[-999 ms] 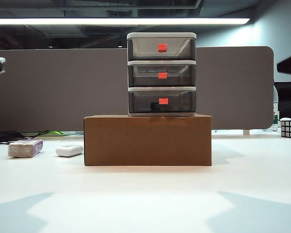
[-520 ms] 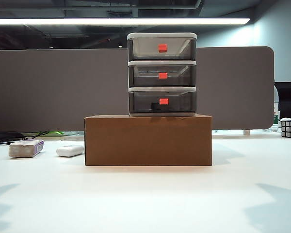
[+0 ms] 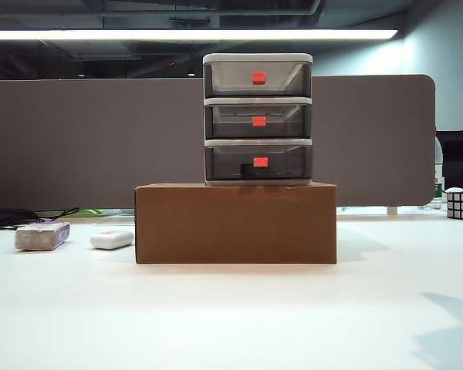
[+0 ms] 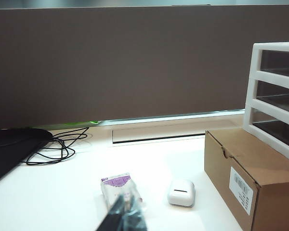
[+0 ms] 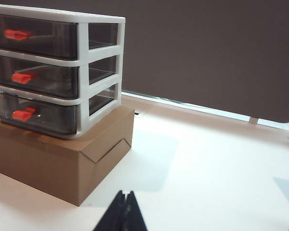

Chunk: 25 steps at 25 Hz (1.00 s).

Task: Open the third layer of the drawer on the table, pick up the transparent tape on the table and put it in, and finally close the drawer.

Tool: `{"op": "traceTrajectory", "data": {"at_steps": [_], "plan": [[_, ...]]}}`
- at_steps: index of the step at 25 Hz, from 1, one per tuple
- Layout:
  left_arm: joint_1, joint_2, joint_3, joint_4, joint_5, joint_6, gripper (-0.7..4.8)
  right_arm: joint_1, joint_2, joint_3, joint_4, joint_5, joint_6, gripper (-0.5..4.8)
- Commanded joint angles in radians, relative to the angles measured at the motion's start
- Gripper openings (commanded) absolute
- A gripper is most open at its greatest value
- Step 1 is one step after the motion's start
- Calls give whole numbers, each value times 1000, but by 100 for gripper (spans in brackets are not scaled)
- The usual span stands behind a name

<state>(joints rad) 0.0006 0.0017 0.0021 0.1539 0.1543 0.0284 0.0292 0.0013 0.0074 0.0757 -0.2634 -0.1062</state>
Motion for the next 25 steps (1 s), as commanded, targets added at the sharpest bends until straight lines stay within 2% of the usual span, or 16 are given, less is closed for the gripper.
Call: {"op": "traceTrajectory", "data": {"at_steps": [1,4,10,25], "plan": [[2,0,6,3,-27,-1,-6,1,-2,-3,10,27,11,-1],[2,0,5,5,-68,0,-6,1,-2,-3,10,97,11,-1],[2,0,5,-18,-64,-2,-6,1,-2,-3,11,221,36,-1],[2,0,5,-28,-63,-2,-6,1,-2,-3,9,217,35,-1]]}}
